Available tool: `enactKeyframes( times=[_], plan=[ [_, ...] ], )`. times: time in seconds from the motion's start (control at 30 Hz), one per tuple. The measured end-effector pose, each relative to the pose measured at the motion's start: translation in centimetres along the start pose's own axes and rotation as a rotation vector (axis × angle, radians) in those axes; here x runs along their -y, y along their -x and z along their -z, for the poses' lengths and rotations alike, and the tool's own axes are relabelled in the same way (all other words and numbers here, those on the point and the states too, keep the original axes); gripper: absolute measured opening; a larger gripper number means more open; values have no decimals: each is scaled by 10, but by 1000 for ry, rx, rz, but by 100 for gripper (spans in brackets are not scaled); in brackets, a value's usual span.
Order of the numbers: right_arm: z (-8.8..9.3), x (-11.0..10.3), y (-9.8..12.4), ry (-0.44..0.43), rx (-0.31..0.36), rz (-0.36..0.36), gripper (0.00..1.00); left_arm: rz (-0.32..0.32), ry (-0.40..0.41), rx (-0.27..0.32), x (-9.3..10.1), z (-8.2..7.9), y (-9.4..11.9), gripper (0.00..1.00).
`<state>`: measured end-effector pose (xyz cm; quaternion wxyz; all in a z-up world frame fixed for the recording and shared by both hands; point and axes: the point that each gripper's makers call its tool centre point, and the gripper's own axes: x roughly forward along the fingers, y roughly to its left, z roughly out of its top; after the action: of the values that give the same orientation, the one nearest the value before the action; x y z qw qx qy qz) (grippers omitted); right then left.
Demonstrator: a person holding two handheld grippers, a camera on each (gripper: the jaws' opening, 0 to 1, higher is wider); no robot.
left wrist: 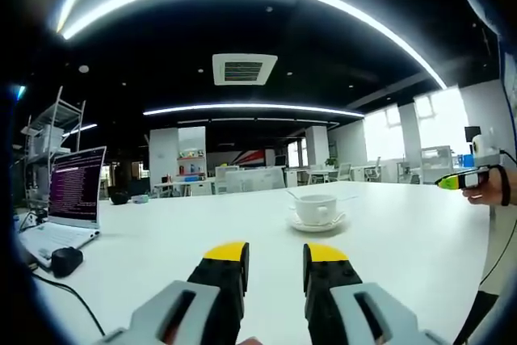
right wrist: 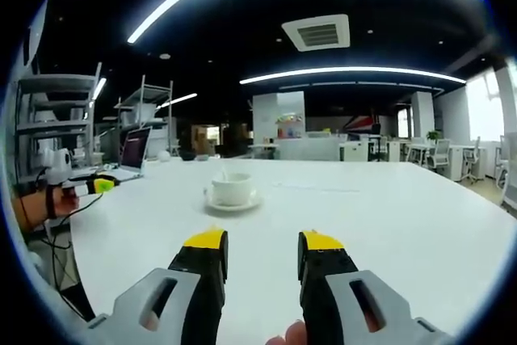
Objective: Tidy tabletop coffee trays, cups and spoons，present forward
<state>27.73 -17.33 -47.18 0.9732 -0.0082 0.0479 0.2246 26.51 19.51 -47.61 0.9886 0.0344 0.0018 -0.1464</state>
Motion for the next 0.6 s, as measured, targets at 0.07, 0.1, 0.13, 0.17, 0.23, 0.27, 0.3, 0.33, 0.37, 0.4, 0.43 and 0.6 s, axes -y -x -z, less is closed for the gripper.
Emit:
enactKeyframes(
  times=[0.07,0.1,0.13,0.17,0.23,0.27,0.3,0.33,0.37,0.4,0.43,0.6],
  plan=[
    [0,0,0,0,0,-1,35,0,0,-1,0,0,0,28],
    [0,1,0,0,-1,0,35,1,0,-1,0,0,0,28],
    [0,1,0,0,-1,1,35,1,1,-2,0,1,0,28],
    [0,1,0,-1,1,1,35,2,-1,-2,1,0,0,28],
    [1,1,0,-5,0,1,35,3,-3,-4,1,1,0,28],
    [1,1,0,-3,0,1,35,4,-3,-3,1,0,0,28],
    [1,1,0,-2,-1,1,35,3,-4,-3,0,0,0,28],
    [1,2,0,-3,-1,1,35,3,-5,-4,0,0,0,28],
    [2,2,1,-3,-3,0,35,3,-5,-5,0,0,0,28],
    [2,2,1,-3,-4,1,35,2,-4,-4,0,0,0,28],
    [3,2,1,-4,-5,3,35,2,-4,-4,0,0,0,28],
    [3,2,2,-6,-4,2,35,2,-5,-7,0,2,0,28]
  ],
)
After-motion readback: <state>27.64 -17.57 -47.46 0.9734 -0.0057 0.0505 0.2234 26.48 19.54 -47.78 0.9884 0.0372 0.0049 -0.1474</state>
